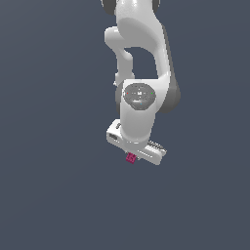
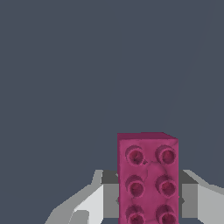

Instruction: Pick up the object and move it to a goal position.

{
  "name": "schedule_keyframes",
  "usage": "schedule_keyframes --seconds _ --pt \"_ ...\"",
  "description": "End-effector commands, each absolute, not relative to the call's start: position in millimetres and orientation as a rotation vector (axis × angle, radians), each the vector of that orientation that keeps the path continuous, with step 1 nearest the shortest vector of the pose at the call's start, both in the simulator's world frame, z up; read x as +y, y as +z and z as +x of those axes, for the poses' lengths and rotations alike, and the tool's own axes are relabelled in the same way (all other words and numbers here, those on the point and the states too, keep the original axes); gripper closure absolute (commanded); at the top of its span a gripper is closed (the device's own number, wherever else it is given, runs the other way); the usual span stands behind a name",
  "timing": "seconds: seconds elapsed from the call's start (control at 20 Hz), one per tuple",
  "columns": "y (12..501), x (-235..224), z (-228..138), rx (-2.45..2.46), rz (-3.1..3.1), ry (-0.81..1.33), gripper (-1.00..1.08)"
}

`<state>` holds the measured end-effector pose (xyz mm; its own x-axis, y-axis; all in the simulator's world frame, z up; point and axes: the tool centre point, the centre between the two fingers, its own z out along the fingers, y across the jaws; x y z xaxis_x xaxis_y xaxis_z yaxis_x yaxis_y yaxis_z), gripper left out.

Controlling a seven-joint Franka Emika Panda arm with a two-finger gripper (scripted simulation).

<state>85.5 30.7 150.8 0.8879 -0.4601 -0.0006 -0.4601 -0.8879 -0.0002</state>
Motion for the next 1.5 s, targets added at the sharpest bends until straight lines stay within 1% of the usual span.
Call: schedule_keyframes --seconds 0.0,0.8,1.1,1.45 --pt "178 19 86 0.743 -3.052 0.001 1.08" --pt "338 -51 96 0.743 -3.053 0.000 1.08" --pt "379 -69 100 0.743 -3.053 0.000 1.08" --pt "412 -83 104 0.743 -3.053 0.000 1.08"
